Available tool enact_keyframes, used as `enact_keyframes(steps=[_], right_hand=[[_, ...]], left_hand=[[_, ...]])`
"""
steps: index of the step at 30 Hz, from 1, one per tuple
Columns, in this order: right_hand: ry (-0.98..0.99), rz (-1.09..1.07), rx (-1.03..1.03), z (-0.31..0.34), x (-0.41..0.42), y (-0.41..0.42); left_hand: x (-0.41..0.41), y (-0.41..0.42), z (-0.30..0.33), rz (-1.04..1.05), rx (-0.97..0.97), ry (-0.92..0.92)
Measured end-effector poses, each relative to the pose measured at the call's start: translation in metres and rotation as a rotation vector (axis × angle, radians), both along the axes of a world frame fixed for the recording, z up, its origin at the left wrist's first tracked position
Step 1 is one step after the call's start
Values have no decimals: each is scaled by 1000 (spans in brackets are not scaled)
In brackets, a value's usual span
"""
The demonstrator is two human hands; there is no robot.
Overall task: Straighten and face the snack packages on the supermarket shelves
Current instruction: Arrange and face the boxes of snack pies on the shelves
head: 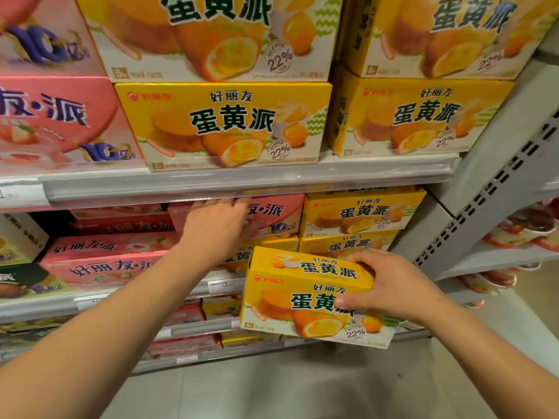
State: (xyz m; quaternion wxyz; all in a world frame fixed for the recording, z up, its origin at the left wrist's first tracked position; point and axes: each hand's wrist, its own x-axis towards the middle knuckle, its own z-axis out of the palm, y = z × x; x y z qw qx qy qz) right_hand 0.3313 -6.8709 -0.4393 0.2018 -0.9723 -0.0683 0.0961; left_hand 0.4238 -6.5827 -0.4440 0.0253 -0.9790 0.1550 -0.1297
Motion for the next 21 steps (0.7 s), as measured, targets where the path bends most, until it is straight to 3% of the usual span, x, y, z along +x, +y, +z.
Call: enact_keyframes(steps=[8,15,21], right_hand=[[-12,49,-21,4,1,-25],[-13,80,-50,4,-4,-38],[-16,136,-13,7,1,-38]], left_hand=[[16,-3,-15,87,-61,42],[2,-6,-8,22,39,-130],[-34,13,-11,-91,-11,-318]])
